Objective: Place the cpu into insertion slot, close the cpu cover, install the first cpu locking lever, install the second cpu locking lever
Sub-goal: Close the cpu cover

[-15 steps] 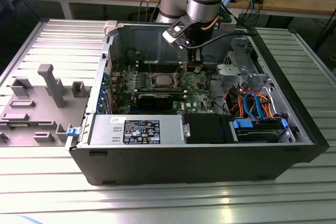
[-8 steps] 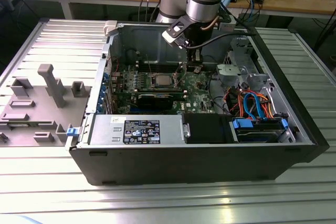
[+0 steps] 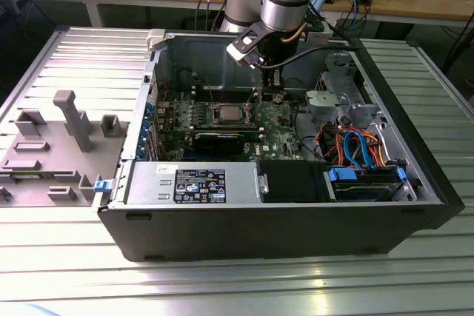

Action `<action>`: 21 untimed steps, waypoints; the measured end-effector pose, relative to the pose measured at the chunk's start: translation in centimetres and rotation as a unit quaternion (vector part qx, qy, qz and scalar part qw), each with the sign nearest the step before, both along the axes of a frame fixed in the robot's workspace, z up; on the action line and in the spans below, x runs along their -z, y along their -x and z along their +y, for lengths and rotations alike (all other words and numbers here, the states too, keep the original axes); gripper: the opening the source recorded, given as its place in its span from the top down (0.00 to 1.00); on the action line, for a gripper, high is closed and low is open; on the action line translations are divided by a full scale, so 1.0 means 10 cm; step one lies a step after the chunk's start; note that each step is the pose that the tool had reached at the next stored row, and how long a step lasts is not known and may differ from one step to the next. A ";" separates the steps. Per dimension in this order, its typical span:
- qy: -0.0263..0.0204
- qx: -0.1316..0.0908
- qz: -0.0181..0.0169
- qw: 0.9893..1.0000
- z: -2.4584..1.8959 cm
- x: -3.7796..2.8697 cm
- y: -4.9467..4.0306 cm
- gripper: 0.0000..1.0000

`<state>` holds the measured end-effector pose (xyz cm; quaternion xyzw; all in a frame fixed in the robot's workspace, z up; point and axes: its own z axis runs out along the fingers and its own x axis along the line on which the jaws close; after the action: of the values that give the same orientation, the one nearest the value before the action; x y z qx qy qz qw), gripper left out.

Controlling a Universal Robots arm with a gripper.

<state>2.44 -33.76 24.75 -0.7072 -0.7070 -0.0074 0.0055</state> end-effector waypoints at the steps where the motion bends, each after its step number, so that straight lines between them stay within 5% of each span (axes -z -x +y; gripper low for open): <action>1: 0.000 0.000 0.000 1.000 0.000 0.000 0.001 0.89; 21: 0.000 0.000 0.003 1.000 0.000 0.052 0.079 0.89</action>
<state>1.66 -33.75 24.23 -0.7072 -0.7070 -0.0053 0.0077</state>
